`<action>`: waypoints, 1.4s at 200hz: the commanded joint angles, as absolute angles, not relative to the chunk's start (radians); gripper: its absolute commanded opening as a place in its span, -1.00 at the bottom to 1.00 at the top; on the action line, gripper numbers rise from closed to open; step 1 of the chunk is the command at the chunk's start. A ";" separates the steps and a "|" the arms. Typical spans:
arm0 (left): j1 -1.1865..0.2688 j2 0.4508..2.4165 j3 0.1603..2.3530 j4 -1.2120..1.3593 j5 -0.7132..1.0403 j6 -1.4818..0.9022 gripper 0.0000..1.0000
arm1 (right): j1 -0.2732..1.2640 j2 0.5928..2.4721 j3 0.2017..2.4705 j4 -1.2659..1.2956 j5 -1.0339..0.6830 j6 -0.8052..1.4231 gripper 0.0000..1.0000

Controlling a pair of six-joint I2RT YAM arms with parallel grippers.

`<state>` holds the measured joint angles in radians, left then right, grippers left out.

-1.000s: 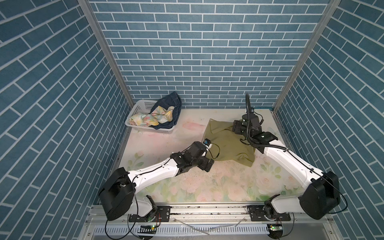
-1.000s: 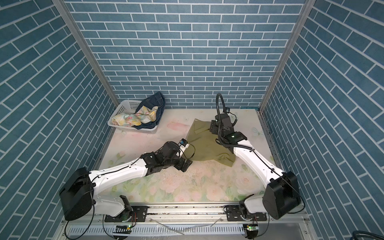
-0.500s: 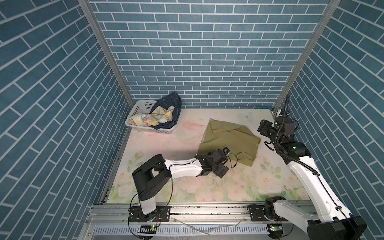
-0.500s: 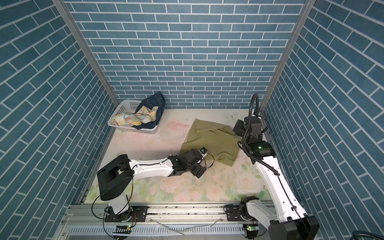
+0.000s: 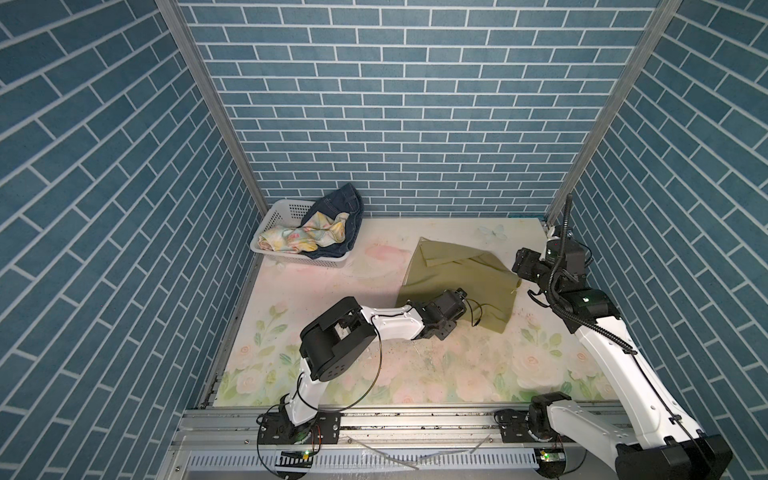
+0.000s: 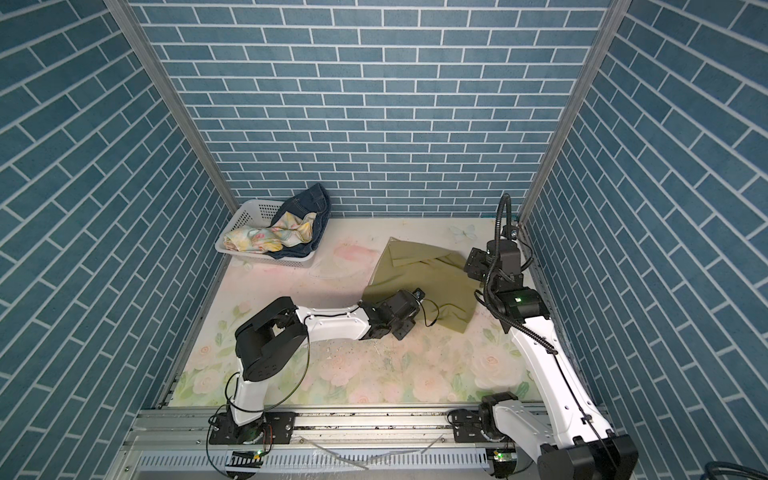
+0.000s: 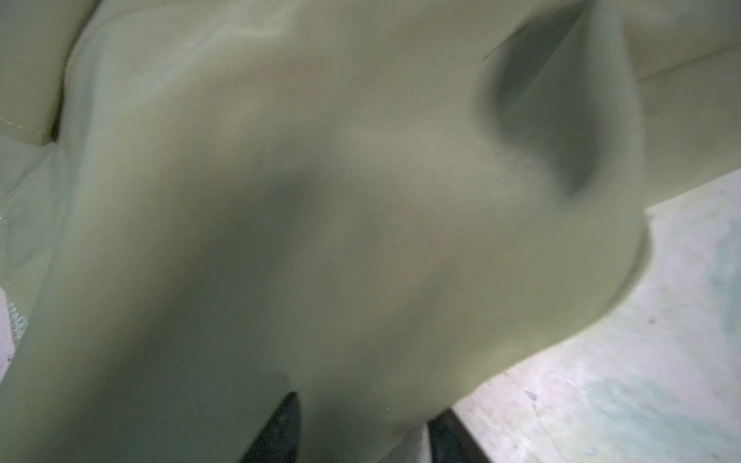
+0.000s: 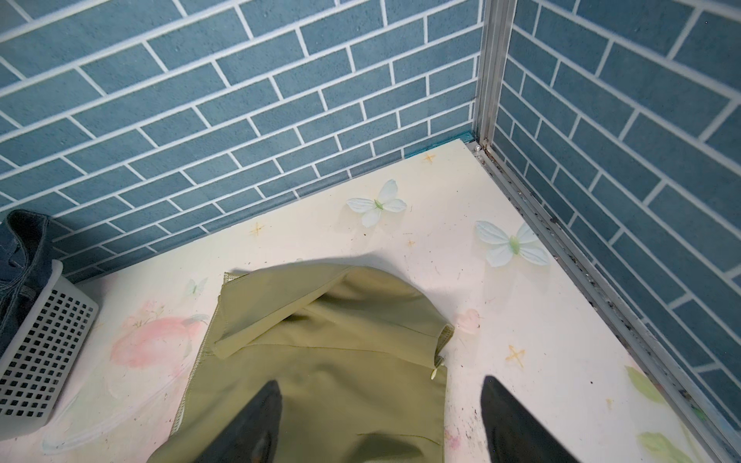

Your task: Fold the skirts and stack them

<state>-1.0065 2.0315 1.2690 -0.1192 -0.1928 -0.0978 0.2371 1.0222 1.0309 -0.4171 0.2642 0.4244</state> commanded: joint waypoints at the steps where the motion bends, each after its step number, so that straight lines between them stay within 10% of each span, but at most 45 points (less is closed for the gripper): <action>1: -0.944 2.028 1.277 -0.117 -0.202 -0.105 -1.00 | 0.235 0.996 1.003 -0.405 0.267 0.380 0.54; 79: -0.597 2.018 1.419 -0.138 -0.132 -0.092 -0.99 | 0.239 1.004 0.924 -0.360 0.205 0.421 0.50; 101: -0.576 2.032 1.512 -0.201 -0.106 -0.087 0.38 | 0.239 1.032 0.901 -0.358 0.180 0.436 0.49; 121: -0.601 1.975 1.473 -0.201 -0.090 -0.100 0.74 | 0.238 1.055 0.872 -0.349 0.174 0.443 0.50; 203: -0.759 1.696 1.032 -0.168 -0.002 -0.432 0.79 | 0.175 1.306 0.871 -0.261 0.041 0.488 0.53; 280: -0.884 1.792 1.051 -0.126 0.032 -0.890 0.55 | 0.127 1.281 0.843 -0.233 0.015 0.504 0.52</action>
